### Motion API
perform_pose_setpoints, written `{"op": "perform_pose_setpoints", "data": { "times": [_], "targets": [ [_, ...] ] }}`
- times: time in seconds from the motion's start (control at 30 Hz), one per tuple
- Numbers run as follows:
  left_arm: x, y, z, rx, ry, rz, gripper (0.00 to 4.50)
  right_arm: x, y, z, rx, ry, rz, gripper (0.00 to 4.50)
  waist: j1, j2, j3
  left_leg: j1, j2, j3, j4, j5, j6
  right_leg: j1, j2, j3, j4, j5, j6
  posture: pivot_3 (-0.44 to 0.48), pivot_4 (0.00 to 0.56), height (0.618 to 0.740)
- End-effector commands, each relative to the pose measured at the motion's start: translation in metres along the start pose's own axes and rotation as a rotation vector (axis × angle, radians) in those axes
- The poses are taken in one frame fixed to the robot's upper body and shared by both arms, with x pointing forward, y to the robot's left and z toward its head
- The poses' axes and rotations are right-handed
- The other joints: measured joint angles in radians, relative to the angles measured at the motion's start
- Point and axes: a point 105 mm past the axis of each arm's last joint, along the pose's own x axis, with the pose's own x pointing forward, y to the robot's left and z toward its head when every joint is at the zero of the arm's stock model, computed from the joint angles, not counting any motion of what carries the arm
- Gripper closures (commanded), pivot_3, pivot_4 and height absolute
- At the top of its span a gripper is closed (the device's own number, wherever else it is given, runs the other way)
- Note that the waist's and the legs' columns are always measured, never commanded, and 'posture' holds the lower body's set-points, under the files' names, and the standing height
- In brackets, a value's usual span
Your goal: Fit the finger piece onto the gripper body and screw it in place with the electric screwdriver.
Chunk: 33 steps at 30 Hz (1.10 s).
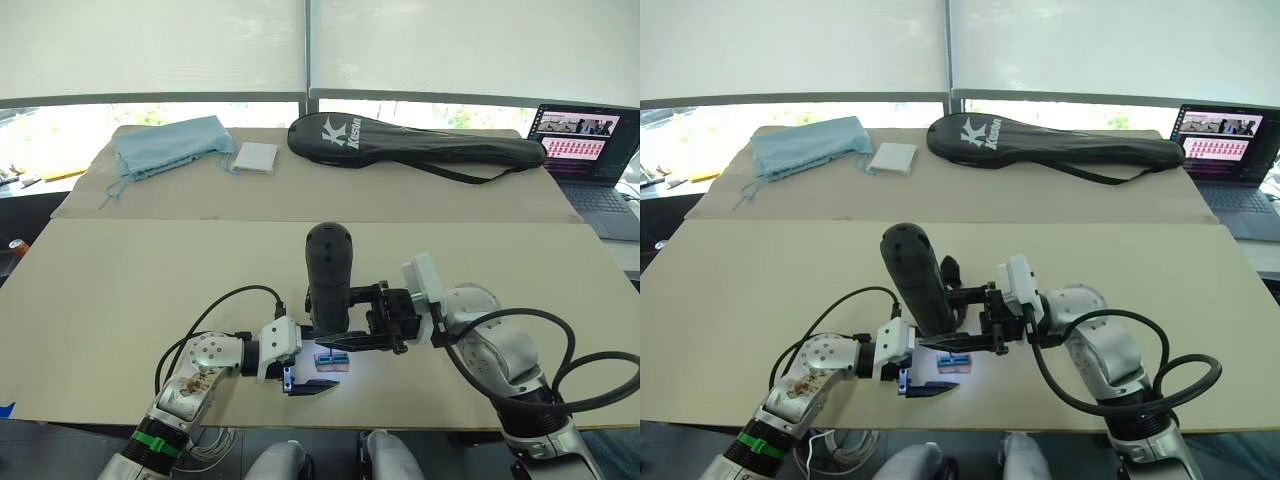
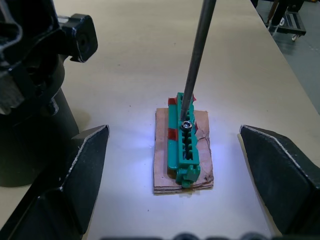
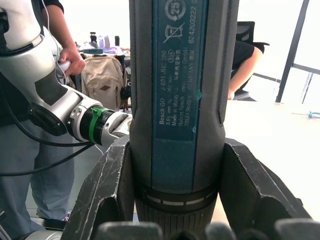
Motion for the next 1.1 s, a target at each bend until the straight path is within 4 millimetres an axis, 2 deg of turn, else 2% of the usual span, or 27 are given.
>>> {"op": "perform_pose_setpoints", "data": {
  "times": [0.03,1.1],
  "targets": [
    [0.0059,-0.0128,-0.0151,-0.063,0.034,-0.036,0.1,0.0049,0.0035,0.0137,-0.044,-0.049,0.029,2.58,0.0,0.0,0.0,0.0,0.0,0.0,0.0,0.0,0.0,0.0,0.0,0.0,0.0,0.0,0.0,0.0,0.15,0.74],
    [0.0055,-0.0135,-0.0179,-0.065,0.039,-0.037,0.1,0.0061,0.005,0.0106,-0.028,-0.035,0.037,2.58,0.0,0.0,0.0,0.0,0.0,0.0,0.0,0.0,0.0,0.0,0.0,0.0,0.0,0.0,0.0,0.0,0.15,0.74]
  ]
}}
